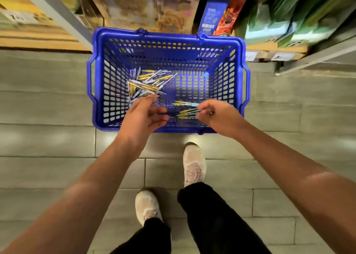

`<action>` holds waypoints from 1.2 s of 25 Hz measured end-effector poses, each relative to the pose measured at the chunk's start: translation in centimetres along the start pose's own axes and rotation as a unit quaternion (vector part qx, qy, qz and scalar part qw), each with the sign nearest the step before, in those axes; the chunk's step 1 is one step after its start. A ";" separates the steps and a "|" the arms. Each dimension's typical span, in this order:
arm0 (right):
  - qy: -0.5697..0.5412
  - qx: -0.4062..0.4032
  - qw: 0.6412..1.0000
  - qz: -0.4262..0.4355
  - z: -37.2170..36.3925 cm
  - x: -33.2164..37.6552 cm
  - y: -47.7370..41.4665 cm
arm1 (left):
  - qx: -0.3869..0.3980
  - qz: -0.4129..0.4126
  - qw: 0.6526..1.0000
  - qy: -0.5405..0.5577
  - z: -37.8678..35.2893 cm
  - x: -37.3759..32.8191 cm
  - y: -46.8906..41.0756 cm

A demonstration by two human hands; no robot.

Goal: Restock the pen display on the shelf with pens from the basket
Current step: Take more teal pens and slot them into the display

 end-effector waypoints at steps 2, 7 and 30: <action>0.099 0.019 0.995 0.017 -1.0 -1.9 -5.5 | -0.009 0.006 1.000 -0.004 0.0 1.8 -3.6; 0.389 0.112 0.914 0.028 -5.1 -5.5 -18.0 | -0.044 0.076 0.993 -0.083 0.4 4.3 -9.9; 0.147 0.059 0.980 0.120 -9.3 -2.1 -24.8 | 0.022 -0.007 0.965 -0.263 2.5 2.3 -23.4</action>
Point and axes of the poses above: each hand's wrist, its own y-axis away from the middle knuckle, its own z-axis out of the back of the hand, x = y × z, the point moved 1 cm from there along -y, towards the middle knuckle, and after that the axes turned 1 degree about z, right-handed, at the moved point
